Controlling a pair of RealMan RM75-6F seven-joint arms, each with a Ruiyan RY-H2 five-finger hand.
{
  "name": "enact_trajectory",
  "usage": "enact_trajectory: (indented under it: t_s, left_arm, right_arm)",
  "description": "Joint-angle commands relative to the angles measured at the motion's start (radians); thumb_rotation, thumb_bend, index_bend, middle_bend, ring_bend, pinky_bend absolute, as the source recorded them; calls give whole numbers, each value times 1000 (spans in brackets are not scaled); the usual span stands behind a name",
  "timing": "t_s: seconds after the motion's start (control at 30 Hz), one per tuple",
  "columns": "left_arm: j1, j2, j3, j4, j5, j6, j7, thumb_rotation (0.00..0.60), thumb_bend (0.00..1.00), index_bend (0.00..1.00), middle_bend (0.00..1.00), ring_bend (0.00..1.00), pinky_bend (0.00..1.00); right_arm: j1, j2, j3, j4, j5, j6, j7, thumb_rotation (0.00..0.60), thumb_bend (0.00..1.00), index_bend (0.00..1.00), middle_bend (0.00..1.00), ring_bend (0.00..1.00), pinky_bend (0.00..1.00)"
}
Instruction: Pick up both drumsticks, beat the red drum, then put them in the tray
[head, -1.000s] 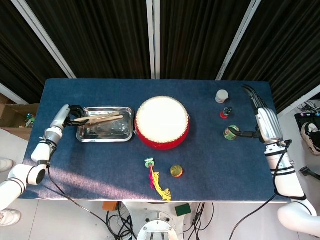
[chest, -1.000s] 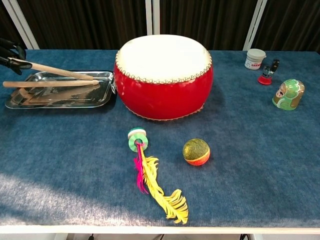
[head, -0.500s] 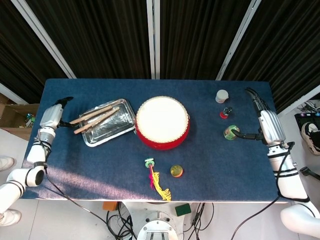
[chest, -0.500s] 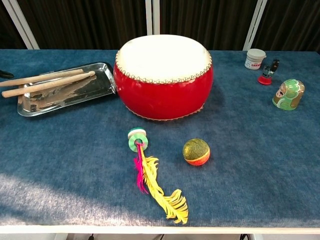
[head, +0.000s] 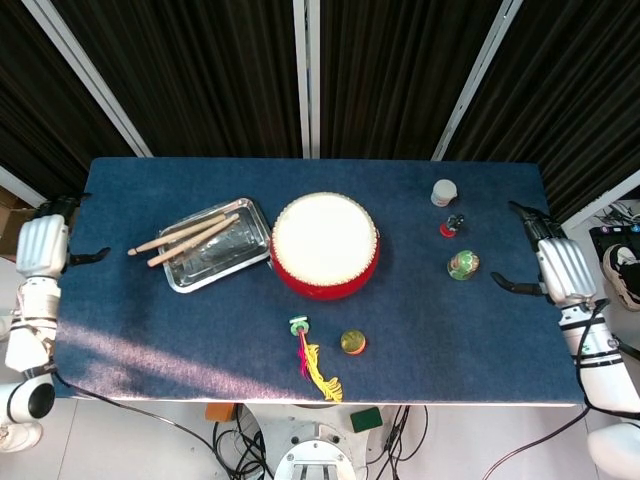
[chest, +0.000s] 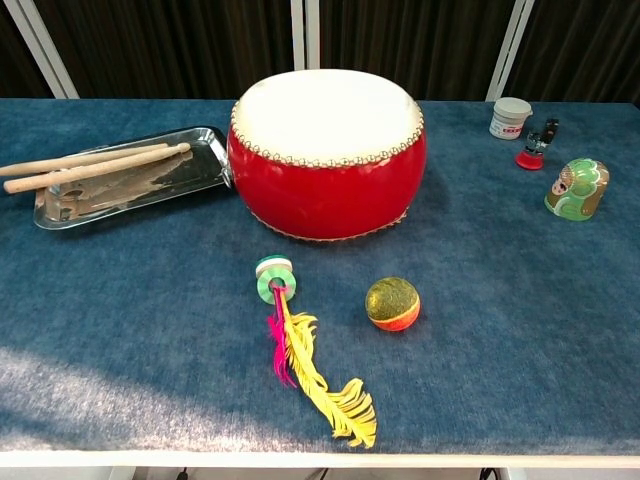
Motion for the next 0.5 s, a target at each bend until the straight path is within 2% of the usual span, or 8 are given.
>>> enact_trajectory:
  t_s: [0.03,0.2,0.3,0.5]
  left_arm:
    - [114,80,56,-114,80,144,62,600,46,218,191,131,181]
    - [211,107,136,-212,173,255,64,600,46,219,192,131,181]
    - [255,127,186,-271,222,288,82,600,46,220,192,131,181]
    - [314,125,247,-337,280,327,122,600,46,220,192,131,180]
  right_arm:
    - [-57,5,-40,33,-33,74,-82,600,199,0,141,59,144]
    - [-140,-14,-82,47,-60,179,-132,600,199,0,131,59,136]
    - [-186,-32,-109,60,-76,228,-142,600,199,0,121,51,129]
    - [-254,-70,-144,86,-93,286,-131,600,200,0,119,49,125]
